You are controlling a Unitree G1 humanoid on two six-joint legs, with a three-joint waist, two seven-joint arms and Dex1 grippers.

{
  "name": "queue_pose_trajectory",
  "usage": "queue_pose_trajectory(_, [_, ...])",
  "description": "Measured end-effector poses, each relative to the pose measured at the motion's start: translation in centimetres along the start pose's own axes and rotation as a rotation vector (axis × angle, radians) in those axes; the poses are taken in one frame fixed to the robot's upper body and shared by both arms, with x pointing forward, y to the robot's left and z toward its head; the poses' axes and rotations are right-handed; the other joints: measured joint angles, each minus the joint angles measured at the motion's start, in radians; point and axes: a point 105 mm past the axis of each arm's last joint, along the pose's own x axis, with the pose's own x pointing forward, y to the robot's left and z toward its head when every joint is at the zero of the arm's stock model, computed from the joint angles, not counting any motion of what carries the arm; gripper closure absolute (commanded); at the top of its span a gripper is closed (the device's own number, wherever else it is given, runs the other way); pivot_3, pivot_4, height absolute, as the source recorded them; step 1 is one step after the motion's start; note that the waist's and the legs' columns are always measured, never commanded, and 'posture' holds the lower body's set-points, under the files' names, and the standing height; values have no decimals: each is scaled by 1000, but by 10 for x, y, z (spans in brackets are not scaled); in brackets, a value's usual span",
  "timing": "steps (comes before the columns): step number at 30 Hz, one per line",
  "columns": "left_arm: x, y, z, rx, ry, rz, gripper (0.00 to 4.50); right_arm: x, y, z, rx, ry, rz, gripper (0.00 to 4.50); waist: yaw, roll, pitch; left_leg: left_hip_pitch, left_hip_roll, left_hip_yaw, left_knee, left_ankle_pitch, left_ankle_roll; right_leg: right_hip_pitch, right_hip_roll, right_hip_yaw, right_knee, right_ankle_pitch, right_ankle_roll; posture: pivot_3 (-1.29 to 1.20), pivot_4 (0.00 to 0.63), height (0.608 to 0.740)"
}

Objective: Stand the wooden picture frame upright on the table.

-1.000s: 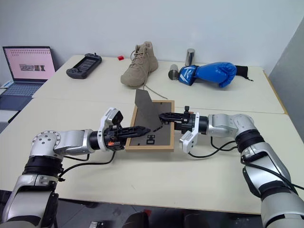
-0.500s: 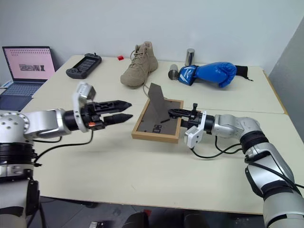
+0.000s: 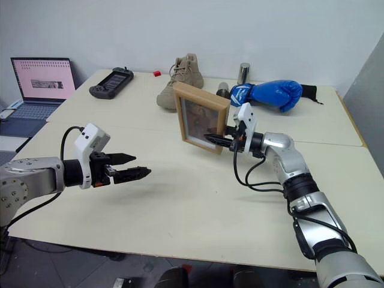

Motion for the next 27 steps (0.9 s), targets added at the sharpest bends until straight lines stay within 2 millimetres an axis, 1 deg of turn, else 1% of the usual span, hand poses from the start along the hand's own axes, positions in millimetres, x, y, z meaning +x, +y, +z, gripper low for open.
queue_pose_trajectory(1, [1,0,2,10,-21,3,0,3,3,-5,49,12,28,3211,0,0,0,-2,0,0,0,0,0,-2,0,0,0,0,0,0,150,740])
queue_pose_trajectory(3, [2,0,4,17,-45,6,0,6,5,-12,84,22,48,3211,0,0,0,-4,0,1,0,0,0,-4,0,0,0,0,0,0,150,740])
queue_pose_trajectory(4, [2,1,5,22,-61,11,0,7,5,-19,107,37,57,3211,-1,0,0,-6,0,1,0,0,0,-7,0,0,0,0,0,0,150,740])
queue_pose_trajectory(7, [3,2,6,38,-73,26,0,12,2,-36,179,62,47,3211,-2,0,0,-7,0,1,0,0,0,-9,0,0,1,0,0,0,150,740])
queue_pose_trajectory(10, [8,-3,2,27,-82,9,0,14,-1,-53,208,74,17,3211,-2,0,0,-8,0,1,0,0,0,-9,0,0,1,0,0,0,150,740])
queue_pose_trajectory(14, [11,-12,2,28,-90,-27,0,14,-2,-56,197,54,16,3211,-3,0,0,-8,1,1,1,0,0,-9,0,0,2,0,0,0,150,740])
queue_pose_trajectory(19, [11,-13,0,23,-78,-34,0,13,-2,-57,189,44,21,3211,-4,-1,0,-8,1,1,1,0,0,-9,0,0,2,0,0,0,150,740])
queue_pose_trajectory(21, [11,-12,0,29,-72,-35,0,13,-3,-57,187,47,18,2497,-4,-1,0,-8,1,1,1,0,0,-9,0,0,2,0,0,0,150,740])
queue_pose_trajectory(22, [11,-12,0,31,-71,-37,0,13,-3,-59,185,59,15,2341,-4,-1,0,-8,1,1,1,0,0,-9,0,0,2,0,0,0,150,740])
queue_pose_trajectory(23, [11,-12,0,31,-73,-38,0,12,-3,-63,198,71,10,2038,-3,-1,0,-8,0,1,1,0,0,-9,0,0,2,0,0,0,150,740])
queue_pose_trajectory(25, [13,-10,3,34,-81,-31,0,10,-2,-69,207,93,5,1638,-3,-1,0,-8,0,1,1,0,0,-9,0,0,2,0,0,0,150,740])
queue_pose_trajectory(26, [13,-9,3,38,-81,-24,0,10,-2,-70,204,102,4,1305,-3,-1,0,-8,0,1,1,0,0,-9,0,0,2,0,0,0,150,740])
queue_pose_trajectory(27, [13,-6,3,41,-78,-15,0,9,-3,-70,205,103,1,1064,-3,-1,0,-8,1,1,1,0,0,-9,0,0,2,0,0,0,150,740])
